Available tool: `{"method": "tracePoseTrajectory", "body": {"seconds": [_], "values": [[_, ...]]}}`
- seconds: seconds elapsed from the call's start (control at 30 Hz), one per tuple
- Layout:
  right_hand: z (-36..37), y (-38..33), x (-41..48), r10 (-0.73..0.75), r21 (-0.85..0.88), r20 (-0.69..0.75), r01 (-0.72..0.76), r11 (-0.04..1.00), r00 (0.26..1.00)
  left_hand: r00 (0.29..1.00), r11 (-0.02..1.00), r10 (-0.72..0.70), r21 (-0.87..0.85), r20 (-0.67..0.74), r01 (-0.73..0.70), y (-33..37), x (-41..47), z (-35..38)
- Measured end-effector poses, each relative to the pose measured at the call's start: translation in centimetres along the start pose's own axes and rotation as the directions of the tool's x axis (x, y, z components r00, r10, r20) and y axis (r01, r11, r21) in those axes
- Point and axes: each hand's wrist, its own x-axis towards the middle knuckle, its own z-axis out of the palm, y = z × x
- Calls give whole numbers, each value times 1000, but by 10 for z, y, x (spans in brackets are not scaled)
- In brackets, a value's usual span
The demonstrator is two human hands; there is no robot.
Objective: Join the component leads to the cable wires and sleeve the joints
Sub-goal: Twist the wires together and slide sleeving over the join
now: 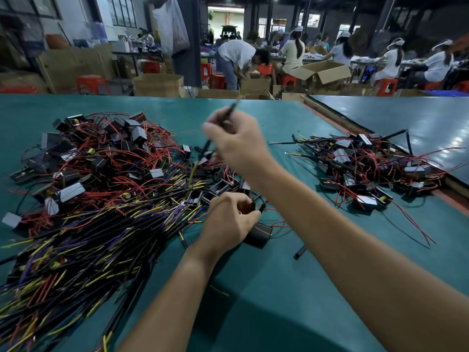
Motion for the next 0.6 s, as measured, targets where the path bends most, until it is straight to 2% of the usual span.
{"method": "tracePoseTrajectory", "body": {"seconds": [0.17, 0.33, 0.5, 0.6], "values": [[-76, 36, 0, 245, 337, -90, -202, 919, 965, 1000, 999, -24, -21, -13, 24, -3, 7, 2], [-117, 75, -14, 417, 588, -153, -257, 767, 896, 1000, 999, -14, -29, -8, 14, -2, 5, 3], [-132, 84, -19, 525, 484, -10, -455, 747, 851, 999, 995, -35, -96, 25, 37, 2, 5, 5], [-131, 81, -18, 547, 445, 43, -506, 739, 836, 1000, 993, -29, -116, 11, 31, 4, 5, 4]]}}
